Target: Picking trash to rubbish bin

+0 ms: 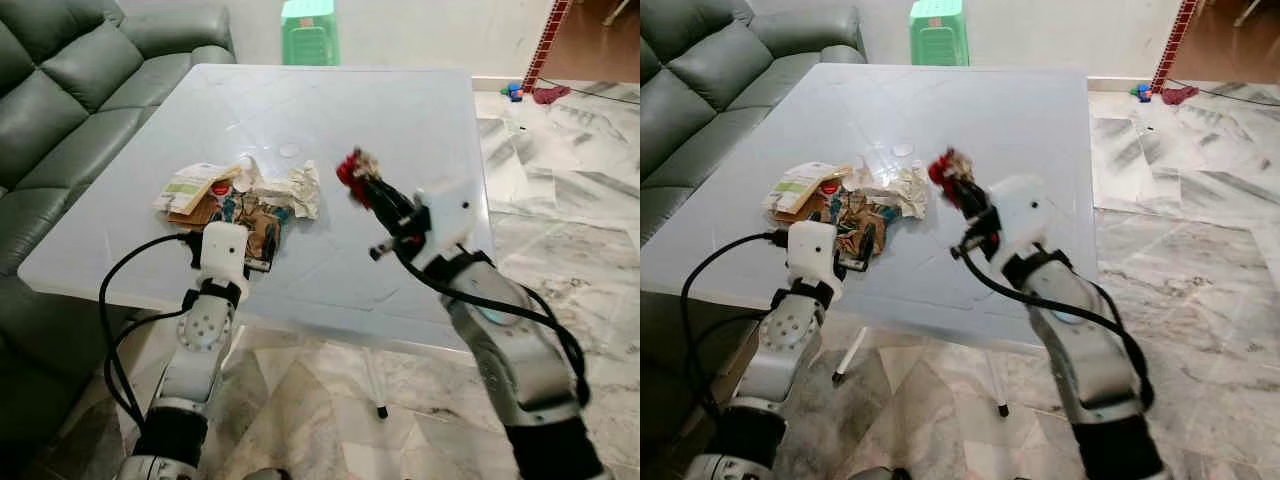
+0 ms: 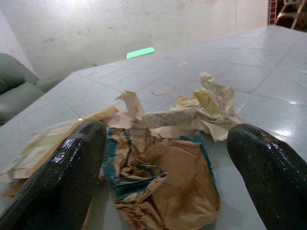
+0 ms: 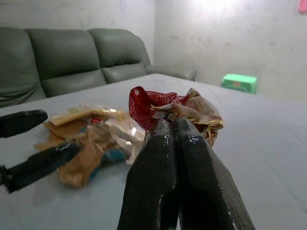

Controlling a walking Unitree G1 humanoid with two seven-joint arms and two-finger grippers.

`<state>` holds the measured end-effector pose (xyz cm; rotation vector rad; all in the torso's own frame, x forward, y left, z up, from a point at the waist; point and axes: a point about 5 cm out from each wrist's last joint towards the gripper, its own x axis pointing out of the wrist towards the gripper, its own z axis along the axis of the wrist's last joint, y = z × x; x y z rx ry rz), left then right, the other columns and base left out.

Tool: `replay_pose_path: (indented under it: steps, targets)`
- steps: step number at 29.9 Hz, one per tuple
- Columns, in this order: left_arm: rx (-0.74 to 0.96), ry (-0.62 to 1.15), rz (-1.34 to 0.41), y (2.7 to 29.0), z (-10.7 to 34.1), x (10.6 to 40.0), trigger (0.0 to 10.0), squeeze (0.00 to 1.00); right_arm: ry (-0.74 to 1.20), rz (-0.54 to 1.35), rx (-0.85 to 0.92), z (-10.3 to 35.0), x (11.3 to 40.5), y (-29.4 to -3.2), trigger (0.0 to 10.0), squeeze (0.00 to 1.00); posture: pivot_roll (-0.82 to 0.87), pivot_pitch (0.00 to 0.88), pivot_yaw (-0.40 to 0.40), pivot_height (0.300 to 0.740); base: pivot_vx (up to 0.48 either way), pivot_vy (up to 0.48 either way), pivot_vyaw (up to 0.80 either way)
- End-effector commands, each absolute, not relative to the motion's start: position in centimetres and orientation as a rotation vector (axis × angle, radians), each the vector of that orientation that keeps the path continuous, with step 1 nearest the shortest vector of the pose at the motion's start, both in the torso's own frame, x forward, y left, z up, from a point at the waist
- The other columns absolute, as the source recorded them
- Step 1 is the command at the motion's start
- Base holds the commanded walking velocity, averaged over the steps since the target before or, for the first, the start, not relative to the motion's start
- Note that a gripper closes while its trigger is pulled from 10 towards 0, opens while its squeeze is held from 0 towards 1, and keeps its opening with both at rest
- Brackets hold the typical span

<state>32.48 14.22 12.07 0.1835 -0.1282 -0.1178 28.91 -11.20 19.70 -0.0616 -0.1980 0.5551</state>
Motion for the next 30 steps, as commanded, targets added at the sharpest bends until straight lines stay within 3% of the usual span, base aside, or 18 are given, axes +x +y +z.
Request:
replay_pose_path:
  steps: [1, 5, 17, 18, 30]
  targets:
    - [0.184, -0.113, -0.107, 14.8, 11.7, 32.7, 10.0, 0.0, -0.198, 0.591, -0.054, 20.2, 28.1, -11.2, 10.0, 0.0, -0.14, 0.099, 0.096, 0.74, 0.0, 0.0, 0.0]
    - [0.175, -0.075, -0.099, 15.4, 10.8, 33.6, 10.0, 0.0, -0.148, 0.621, -0.096, 19.6, 27.0, -11.6, 10.0, 0.0, -0.16, 0.104, 0.105, 0.74, 0.0, 0.0, 0.0]
    - [0.114, 0.003, -0.026, 16.4, 10.7, 36.0, 10.0, 0.0, -0.059, 0.848, -0.107, 19.1, 24.3, -9.6, 10.0, 0.0, -0.17, 0.101, 0.11, 0.74, 0.0, 0.0, 0.0]
    - [0.1, 0.015, -0.021, 16.6, 10.6, 36.1, 0.0, 0.0, -0.047, 0.871, -0.108, 19.0, 24.0, -9.4, 10.0, 0.0, -0.17, 0.101, 0.111, 0.74, 0.0, 0.0, 0.0]
    - [0.006, 0.085, 0.017, 17.3, 9.2, 35.9, 0.0, 0.0, 0.008, 0.942, -0.102, 18.7, 23.3, -9.3, 10.0, 0.0, -0.18, 0.095, 0.104, 0.74, 0.0, 0.0, 0.0]
